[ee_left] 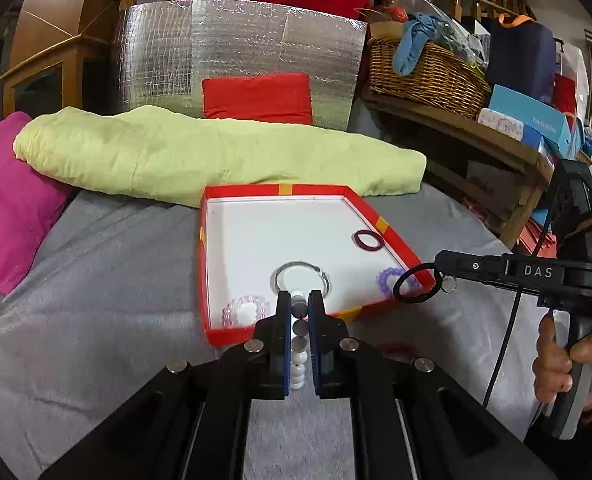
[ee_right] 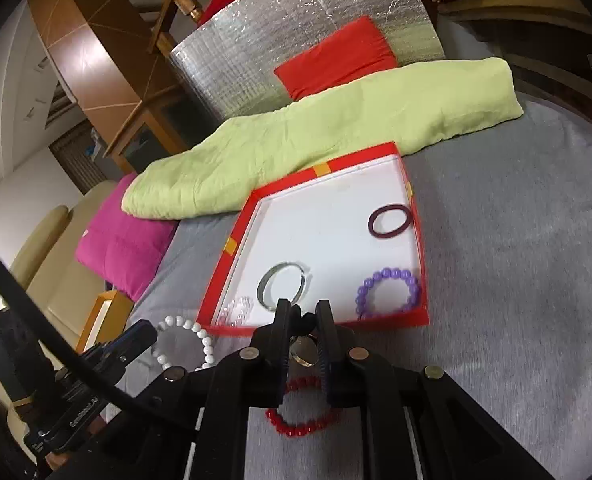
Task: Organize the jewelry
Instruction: 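Grasp white pearl bracelet with left tool while right tool grasps black hair tie, then release pearl bracelet into red box with left tool while right releases hair tie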
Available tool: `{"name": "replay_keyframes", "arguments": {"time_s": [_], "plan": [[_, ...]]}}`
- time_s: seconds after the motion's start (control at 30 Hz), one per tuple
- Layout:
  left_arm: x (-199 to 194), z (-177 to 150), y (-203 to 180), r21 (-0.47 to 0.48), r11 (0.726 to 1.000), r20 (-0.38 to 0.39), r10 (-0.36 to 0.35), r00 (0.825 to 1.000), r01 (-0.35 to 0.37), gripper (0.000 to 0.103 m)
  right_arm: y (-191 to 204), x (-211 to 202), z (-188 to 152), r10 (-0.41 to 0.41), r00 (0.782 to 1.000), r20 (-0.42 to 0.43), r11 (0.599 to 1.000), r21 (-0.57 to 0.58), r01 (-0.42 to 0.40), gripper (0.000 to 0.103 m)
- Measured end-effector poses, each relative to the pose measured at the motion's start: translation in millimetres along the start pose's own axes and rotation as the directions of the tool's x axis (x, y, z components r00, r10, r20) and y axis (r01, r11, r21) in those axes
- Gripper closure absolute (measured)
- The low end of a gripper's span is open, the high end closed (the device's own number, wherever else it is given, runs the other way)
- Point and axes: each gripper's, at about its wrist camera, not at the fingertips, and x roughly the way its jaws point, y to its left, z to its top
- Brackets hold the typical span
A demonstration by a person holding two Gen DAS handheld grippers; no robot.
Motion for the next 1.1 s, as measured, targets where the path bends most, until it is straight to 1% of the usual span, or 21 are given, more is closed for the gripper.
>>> {"name": "replay_keyframes", "arguments": {"time_s": [0.2,0.33,0.43,0.53,0.7,0.87,1.1], "plan": [[12.9,27.8,-0.9,-0.005,1.000,0.011,-0.005,1.000,0.005,0.095,-7.9,9.9,17.0,-0.037,0.999,0.034,0.999,0.041,0.036,0.089],[31.2,50.7,0.9,0.007,1.000,0.006,0.016,1.000,-0.016,0.095,-13.3,22.0,29.9,-0.052,0.998,0.047,0.995,0.085,0.048,0.089],[48.3,66.9,4.2,0.009,1.000,0.000,0.026,1.000,-0.026,0.095,-10.7,35.9,42.1,-0.085,0.994,0.063,0.994,0.071,0.081,0.089],[68.2,78.5,10.3,0.008,0.999,0.000,0.046,0.999,-0.046,0.095,-11.0,52.7,52.1,-0.108,0.992,0.059,0.993,0.063,0.104,0.089],[99.8,82.3,21.3,-0.028,0.998,-0.040,0.047,0.998,-0.049,0.095,-18.8,81.7,66.7,-0.127,0.991,0.047,0.988,0.093,0.122,0.089],[123.3,81.2,24.6,-0.020,0.998,-0.085,0.052,0.995,-0.053,0.095,-29.8,108.1,76.0,-0.132,0.991,0.007,0.981,0.145,0.130,0.089],[138.6,73.3,27.2,0.017,0.995,-0.134,0.102,0.986,-0.101,0.095,-21.9,128.0,82.3,-0.114,0.993,-0.012,0.984,0.137,0.115,0.089]]}}
